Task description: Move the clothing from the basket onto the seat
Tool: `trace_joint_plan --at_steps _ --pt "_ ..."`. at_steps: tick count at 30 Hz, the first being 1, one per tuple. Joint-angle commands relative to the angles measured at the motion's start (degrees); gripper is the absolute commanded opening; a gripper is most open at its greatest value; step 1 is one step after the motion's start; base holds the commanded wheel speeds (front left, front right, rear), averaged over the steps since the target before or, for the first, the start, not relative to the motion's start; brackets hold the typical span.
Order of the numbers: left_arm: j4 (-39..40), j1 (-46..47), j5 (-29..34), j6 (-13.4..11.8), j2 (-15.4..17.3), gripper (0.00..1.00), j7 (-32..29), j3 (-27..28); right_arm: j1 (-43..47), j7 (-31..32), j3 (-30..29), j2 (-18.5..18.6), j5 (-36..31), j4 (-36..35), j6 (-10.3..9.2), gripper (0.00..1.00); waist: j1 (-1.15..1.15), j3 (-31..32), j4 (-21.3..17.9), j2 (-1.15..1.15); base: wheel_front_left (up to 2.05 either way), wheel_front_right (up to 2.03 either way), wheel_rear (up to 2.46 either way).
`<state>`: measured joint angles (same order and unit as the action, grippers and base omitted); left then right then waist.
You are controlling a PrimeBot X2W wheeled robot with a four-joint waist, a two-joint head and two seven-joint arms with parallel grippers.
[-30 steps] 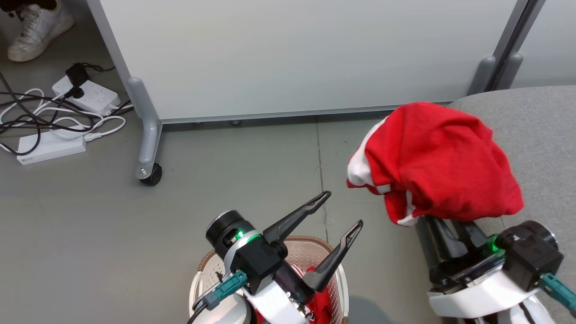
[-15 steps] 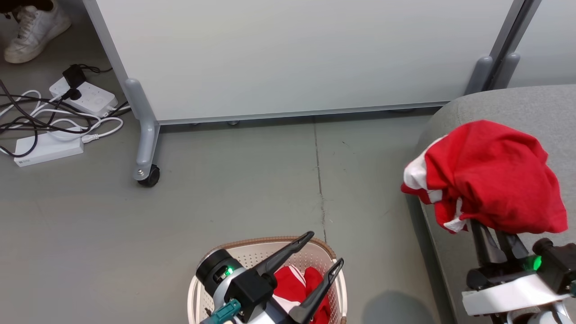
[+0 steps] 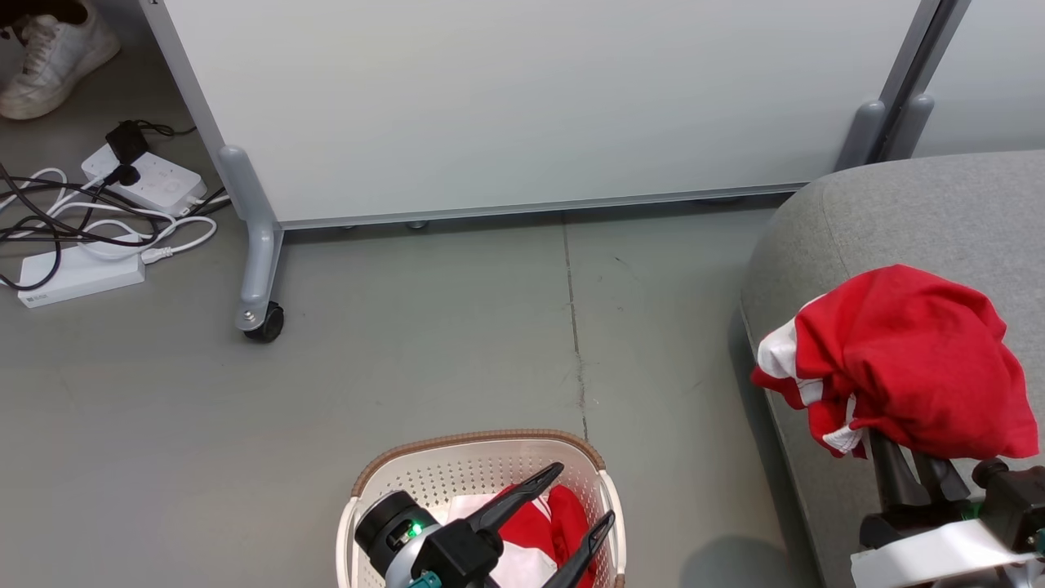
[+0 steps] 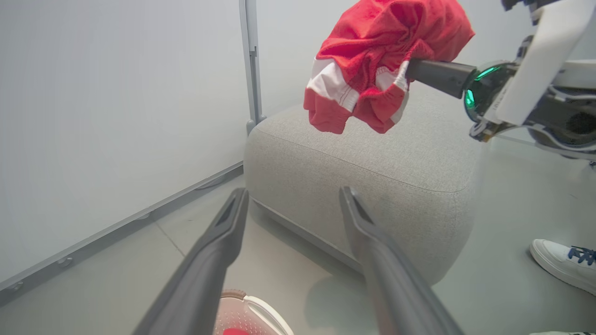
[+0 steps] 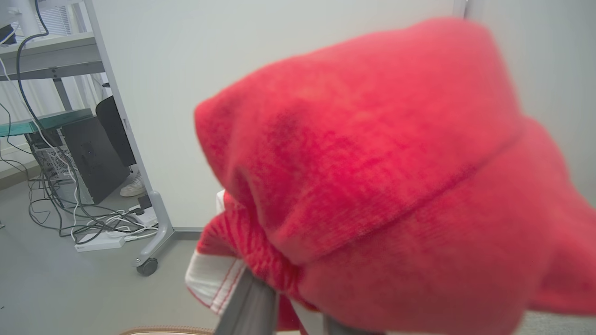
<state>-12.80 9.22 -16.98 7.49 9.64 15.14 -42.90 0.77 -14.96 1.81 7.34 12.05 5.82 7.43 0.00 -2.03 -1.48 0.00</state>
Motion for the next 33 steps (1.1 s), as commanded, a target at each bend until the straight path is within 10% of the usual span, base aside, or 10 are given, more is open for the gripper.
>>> trace_joint_plan --at_steps 1,18,33 --pt "-0.17 -0.4 -0.09 -0.02 0.1 1.0 0.04 0.03 0.55 -0.32 -0.4 0.0 -0.12 0.0 0.11 0.0 0.0 -0.05 0.01 0.0 0.0 0.0 0.0" --pt "-0.22 -0.23 0.3 -0.02 -0.19 1.0 0.04 1.27 -0.17 -0.32 -0.36 -0.25 0.3 0.4 0.11 0.0 0.0 -0.1 -0.74 0.0 0.0 0.0 0.0" --pt "0.73 1.44 0.78 -0.02 -0.08 1.0 0.04 1.85 -1.35 -0.31 -1.62 -0.72 -0.77 -0.6 0.11 0.0 0.0 -2.64 -9.5 0.0 0.0 0.0 0.0"
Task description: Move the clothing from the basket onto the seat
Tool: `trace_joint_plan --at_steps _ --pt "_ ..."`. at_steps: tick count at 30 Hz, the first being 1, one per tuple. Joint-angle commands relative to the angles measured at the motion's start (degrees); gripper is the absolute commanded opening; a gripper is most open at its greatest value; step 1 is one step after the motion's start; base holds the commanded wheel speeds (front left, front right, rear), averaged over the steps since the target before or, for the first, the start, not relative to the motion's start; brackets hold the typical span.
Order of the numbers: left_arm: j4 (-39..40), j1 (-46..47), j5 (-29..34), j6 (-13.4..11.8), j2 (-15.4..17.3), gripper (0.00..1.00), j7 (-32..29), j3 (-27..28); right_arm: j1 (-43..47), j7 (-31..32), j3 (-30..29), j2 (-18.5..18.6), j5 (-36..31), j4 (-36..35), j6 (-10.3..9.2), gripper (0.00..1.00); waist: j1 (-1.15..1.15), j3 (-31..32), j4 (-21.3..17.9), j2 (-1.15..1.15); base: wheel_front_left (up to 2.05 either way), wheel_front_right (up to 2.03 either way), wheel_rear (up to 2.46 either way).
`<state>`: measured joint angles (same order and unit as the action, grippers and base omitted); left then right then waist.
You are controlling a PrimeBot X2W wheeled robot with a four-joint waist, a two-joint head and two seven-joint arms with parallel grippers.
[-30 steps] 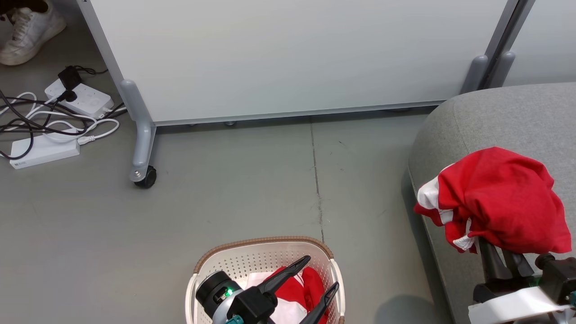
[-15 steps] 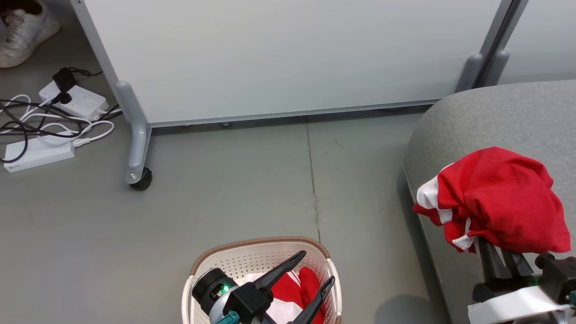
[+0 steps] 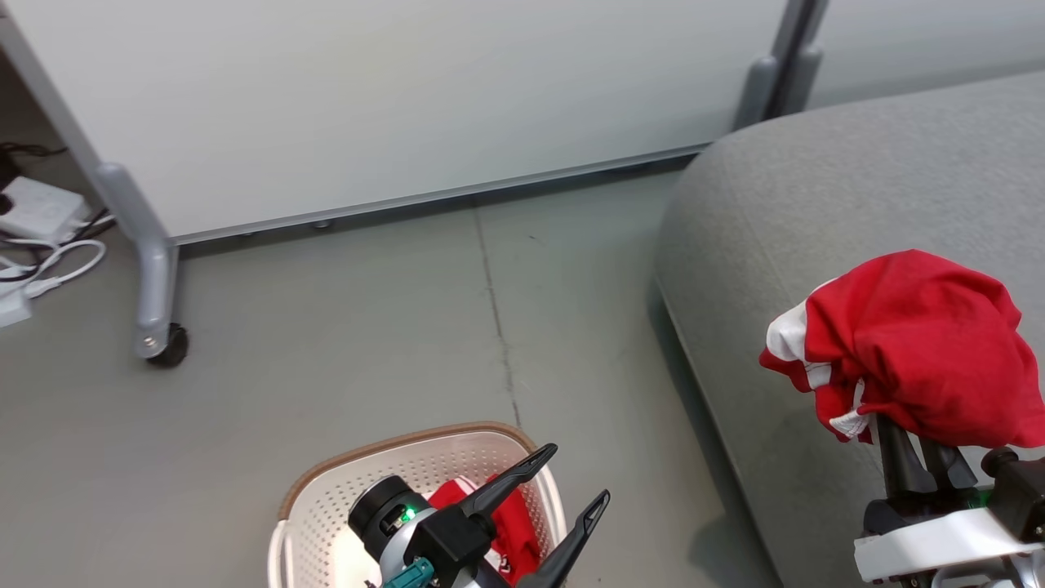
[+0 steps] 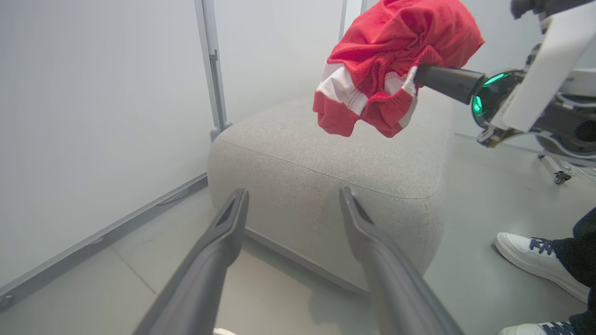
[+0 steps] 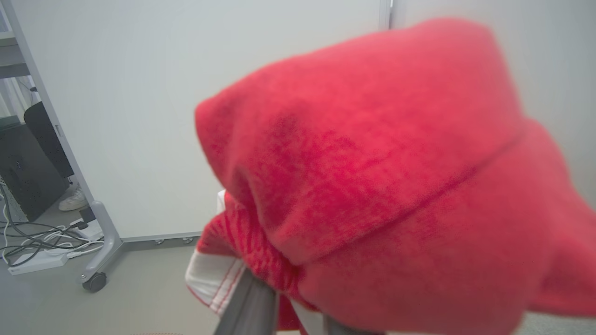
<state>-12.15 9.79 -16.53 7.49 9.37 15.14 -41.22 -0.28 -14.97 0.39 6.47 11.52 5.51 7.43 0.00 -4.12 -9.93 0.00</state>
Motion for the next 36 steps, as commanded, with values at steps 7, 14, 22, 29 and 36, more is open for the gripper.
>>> trace_joint_plan --at_steps 7,14,22,29,36 --pt "0.34 1.49 0.37 -0.02 0.52 1.0 0.04 -0.17 -0.42 -0.3 -0.39 -0.41 -0.41 -0.39 0.11 0.0 0.0 -1.65 -6.07 0.0 0.0 0.0 0.0" --pt "0.52 1.86 0.41 -0.02 0.7 1.0 0.04 -0.48 -0.12 -0.3 -0.37 -0.98 -0.41 -0.43 0.11 0.0 0.0 -2.45 -10.49 0.0 0.0 0.0 0.0" --pt "0.75 2.26 0.75 -0.02 1.4 1.0 0.04 -1.45 0.41 -0.3 -0.35 -1.61 -0.11 -0.48 0.11 0.0 0.0 -3.0 -13.24 0.0 0.0 0.0 0.0" --pt "0.65 2.45 0.64 -0.02 1.49 1.0 0.04 -1.58 0.02 -0.3 -0.51 -1.84 -0.25 -0.29 0.11 0.0 0.0 -3.27 -13.66 0.0 0.0 0.0 0.0" --pt "1.11 2.77 0.5 -0.02 1.69 1.0 0.04 -1.41 -0.78 -0.3 -1.53 -2.18 -0.12 -1.1 0.11 0.0 0.0 -4.24 -13.0 0.0 0.0 0.0 0.0"
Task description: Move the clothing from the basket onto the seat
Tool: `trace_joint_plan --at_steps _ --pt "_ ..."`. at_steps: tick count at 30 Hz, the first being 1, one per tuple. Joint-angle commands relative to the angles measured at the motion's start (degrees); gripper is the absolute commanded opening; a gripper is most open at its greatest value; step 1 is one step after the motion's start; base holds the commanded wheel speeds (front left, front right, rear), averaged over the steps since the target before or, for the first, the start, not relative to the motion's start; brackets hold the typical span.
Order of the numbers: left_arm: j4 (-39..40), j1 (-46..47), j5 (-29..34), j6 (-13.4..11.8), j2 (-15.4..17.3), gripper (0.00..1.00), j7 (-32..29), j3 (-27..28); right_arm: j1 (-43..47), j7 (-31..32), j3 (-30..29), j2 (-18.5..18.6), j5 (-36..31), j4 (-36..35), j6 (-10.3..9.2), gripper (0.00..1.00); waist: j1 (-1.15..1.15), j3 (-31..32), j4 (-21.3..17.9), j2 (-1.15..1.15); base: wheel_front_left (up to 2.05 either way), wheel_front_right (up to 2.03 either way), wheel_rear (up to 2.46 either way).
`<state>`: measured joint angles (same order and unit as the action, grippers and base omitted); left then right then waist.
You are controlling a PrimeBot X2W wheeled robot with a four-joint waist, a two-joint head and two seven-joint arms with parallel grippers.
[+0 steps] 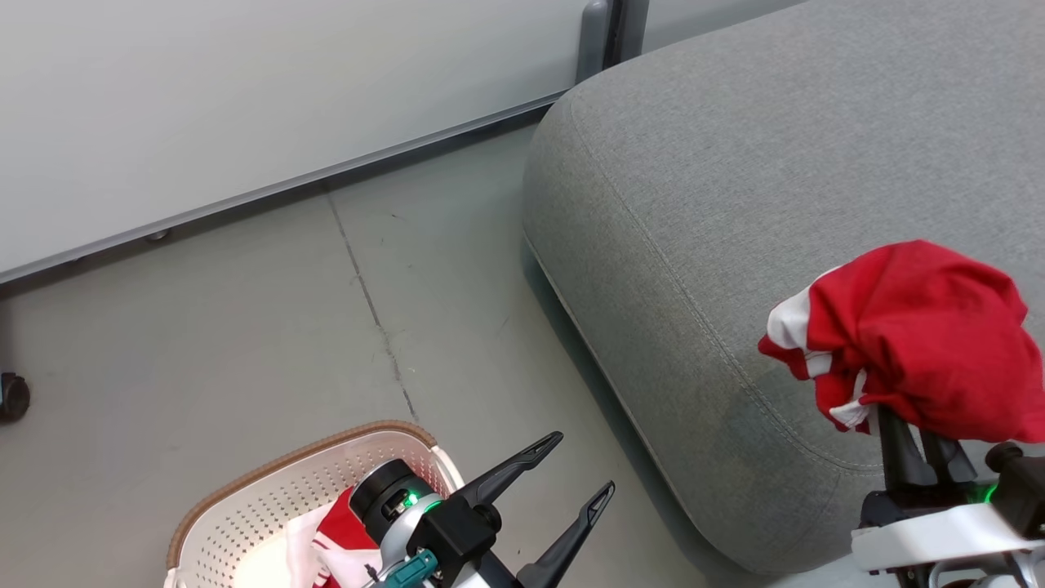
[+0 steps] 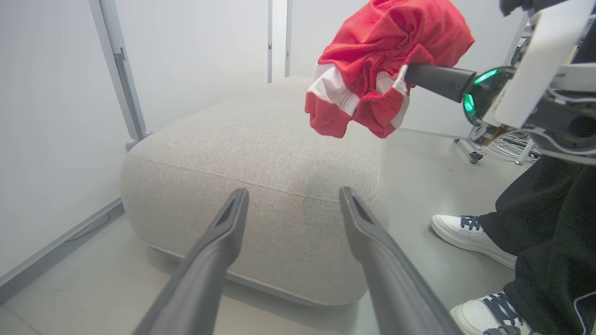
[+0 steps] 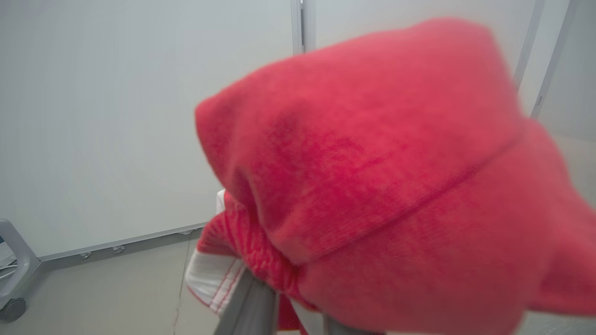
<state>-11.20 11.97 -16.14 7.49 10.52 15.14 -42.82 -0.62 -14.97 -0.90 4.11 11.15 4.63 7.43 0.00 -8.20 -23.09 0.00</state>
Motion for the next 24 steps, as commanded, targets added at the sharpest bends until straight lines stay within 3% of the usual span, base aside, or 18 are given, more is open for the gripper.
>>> trace_joint_plan --at_steps 1,7,14,24 --pt "0.24 0.77 0.14 -0.02 0.59 1.0 0.04 0.2 -0.66 -0.3 -0.58 0.13 0.28 -0.39 0.11 0.0 0.0 -0.36 0.31 0.0 0.0 0.0 0.0" --pt "1.0 2.43 0.53 -0.02 1.58 1.0 0.04 -0.01 -4.66 -0.31 -3.56 1.09 -0.55 -2.2 0.11 0.0 0.0 -3.45 1.34 0.0 0.0 0.0 0.0" --pt "2.39 5.51 0.98 -0.02 4.92 1.0 0.04 -1.11 -14.97 -0.3 -7.77 3.9 -1.25 -4.11 0.11 0.0 0.0 -10.53 2.69 0.0 0.0 0.0 0.0" --pt "4.81 10.92 1.52 -0.02 10.36 1.0 0.04 -3.75 -33.36 -0.3 -13.94 8.35 1.35 1.26 0.11 0.0 0.0 -21.22 5.34 0.0 0.0 0.0 0.0"
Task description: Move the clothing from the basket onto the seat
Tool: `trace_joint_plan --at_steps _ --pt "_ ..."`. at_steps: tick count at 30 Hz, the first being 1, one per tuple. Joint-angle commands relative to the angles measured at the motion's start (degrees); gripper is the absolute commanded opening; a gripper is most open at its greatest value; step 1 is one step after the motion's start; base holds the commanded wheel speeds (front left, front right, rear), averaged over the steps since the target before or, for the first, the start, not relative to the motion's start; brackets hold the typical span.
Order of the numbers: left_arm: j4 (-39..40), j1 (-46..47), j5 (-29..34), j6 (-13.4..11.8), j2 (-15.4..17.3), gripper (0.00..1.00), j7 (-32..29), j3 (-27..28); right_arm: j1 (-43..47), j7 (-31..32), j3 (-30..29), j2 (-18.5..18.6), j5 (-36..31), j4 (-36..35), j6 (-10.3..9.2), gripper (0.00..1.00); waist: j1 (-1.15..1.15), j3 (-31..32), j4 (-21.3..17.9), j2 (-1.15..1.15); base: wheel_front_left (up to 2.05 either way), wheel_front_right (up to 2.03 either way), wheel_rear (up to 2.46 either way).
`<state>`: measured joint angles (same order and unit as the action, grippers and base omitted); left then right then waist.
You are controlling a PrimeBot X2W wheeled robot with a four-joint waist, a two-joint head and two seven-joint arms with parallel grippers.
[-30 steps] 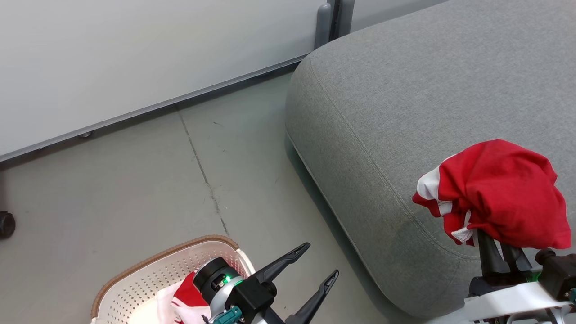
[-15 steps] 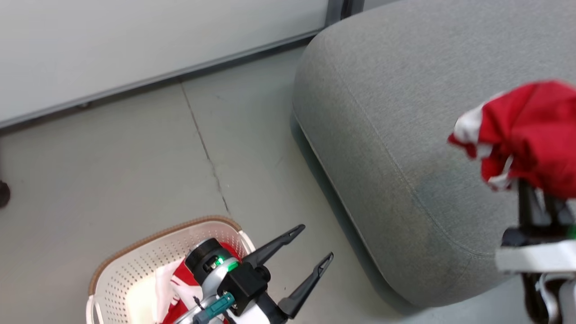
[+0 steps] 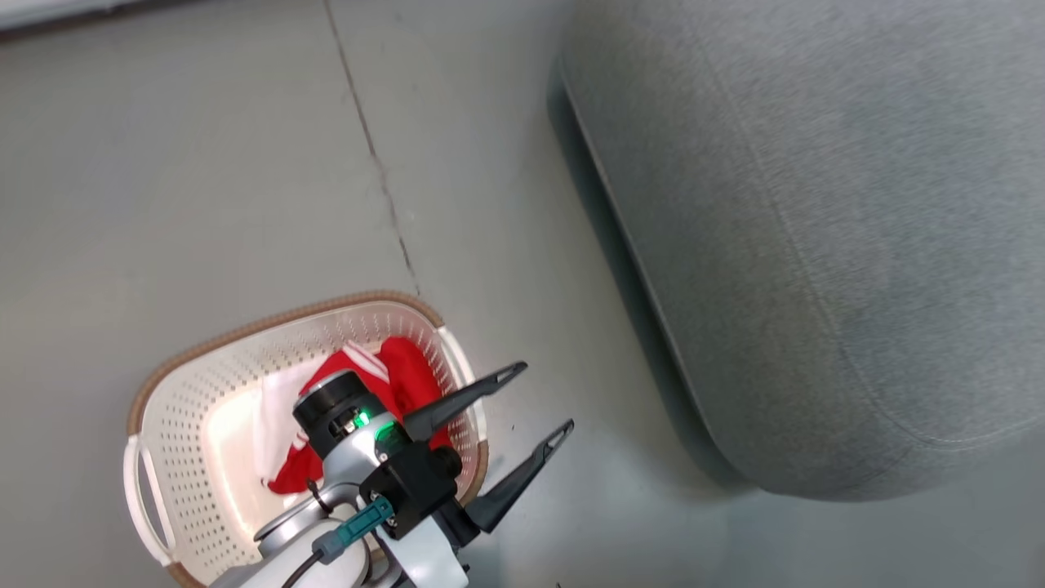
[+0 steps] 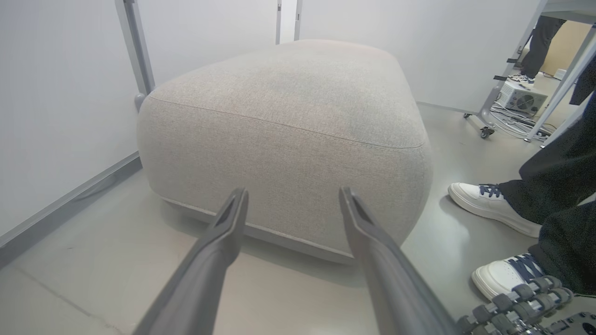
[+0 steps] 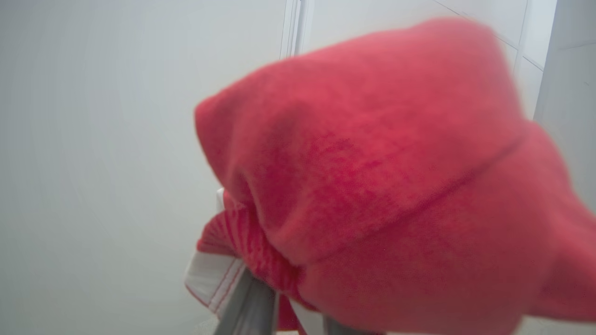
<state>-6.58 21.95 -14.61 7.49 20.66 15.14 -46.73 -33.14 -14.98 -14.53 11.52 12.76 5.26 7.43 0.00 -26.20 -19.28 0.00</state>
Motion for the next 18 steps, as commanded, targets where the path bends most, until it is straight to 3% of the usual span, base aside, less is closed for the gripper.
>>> trace_joint_plan --at_steps 1,9,18 --pt "0.58 1.36 -0.07 -0.02 0.52 1.0 0.04 0.06 -2.51 -0.28 -0.62 1.74 -0.5 1.66 0.11 0.0 0.0 -4.1 1.91 0.0 0.0 0.0 0.0" --pt "2.63 4.4 0.36 -0.02 1.67 1.0 0.04 -0.94 -12.88 -0.29 -5.45 6.56 -0.27 14.05 0.11 0.0 0.0 -9.71 5.13 0.0 0.0 0.0 0.0" --pt "3.1 6.83 0.88 -0.02 2.5 1.0 0.04 -1.05 -19.59 -0.28 -8.03 8.79 -1.85 27.46 0.08 0.0 0.0 -13.37 6.8 0.0 0.0 0.0 0.0"
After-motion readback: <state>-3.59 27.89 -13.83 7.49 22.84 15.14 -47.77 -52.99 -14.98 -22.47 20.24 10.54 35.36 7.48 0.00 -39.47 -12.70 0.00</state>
